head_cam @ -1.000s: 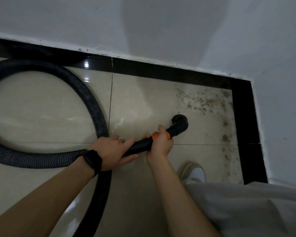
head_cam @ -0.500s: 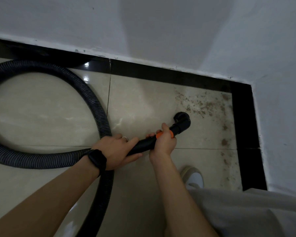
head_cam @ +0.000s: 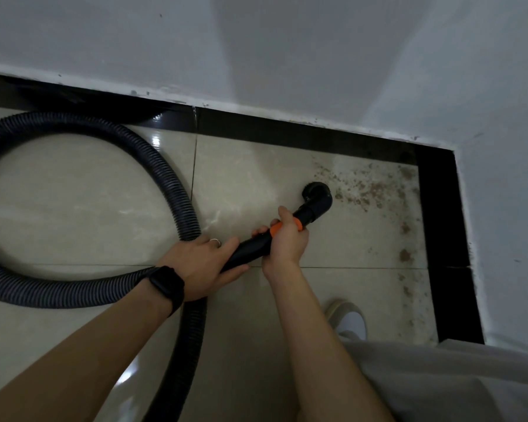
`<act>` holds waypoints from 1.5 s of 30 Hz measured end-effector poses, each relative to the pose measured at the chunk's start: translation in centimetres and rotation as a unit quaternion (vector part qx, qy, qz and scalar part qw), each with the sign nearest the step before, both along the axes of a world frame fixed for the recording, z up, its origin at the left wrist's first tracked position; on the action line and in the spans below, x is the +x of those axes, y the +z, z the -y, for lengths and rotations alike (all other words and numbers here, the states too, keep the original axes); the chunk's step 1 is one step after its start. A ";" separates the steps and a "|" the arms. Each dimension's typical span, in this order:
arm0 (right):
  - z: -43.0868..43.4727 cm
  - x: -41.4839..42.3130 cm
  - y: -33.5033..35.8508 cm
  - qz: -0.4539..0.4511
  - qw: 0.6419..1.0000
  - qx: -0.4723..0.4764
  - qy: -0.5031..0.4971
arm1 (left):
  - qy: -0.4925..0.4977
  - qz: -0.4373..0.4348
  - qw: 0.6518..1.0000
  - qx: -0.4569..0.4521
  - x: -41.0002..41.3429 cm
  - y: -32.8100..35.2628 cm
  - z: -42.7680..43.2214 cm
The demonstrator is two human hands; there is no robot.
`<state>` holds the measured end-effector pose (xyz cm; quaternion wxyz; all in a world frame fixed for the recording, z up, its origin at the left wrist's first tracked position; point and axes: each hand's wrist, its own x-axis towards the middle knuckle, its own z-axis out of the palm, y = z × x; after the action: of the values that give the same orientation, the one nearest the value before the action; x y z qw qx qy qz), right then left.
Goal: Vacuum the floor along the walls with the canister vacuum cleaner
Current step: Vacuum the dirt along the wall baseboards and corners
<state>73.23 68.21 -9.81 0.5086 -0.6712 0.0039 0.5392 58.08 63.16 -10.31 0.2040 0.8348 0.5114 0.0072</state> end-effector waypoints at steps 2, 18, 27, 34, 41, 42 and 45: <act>-0.4 0.4 0.0 -0.002 1.000 0.004 0.004 | -0.006 -0.005 1.000 -0.001 0.4 0.2 -0.5; -4.8 2.4 0.0 -0.020 0.999 0.023 0.035 | 0.020 -0.007 0.999 0.029 2.7 0.7 -4.3; -6.7 1.4 0.0 -0.016 0.998 0.019 0.060 | 0.057 0.002 0.998 0.034 2.2 0.4 -5.1; -6.8 -1.6 0.1 -0.011 0.996 0.008 0.084 | 0.095 0.020 0.995 -0.027 -0.4 0.0 -4.5; -5.6 -5.3 0.6 -0.034 0.990 0.007 0.137 | 0.143 0.019 0.988 -0.053 -3.9 0.9 -2.7; -5.5 -5.6 0.8 -0.041 0.989 0.008 0.143 | 0.148 0.015 0.987 -0.057 -4.2 1.1 -2.5; -4.7 -5.8 1.2 -0.063 0.986 0.007 0.153 | 0.158 0.009 0.985 -0.064 -4.3 1.7 -1.3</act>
<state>67.39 72.87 -8.62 0.4234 -0.6250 -0.0705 0.6521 53.81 64.49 -8.60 0.2576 0.7285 0.6346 0.0141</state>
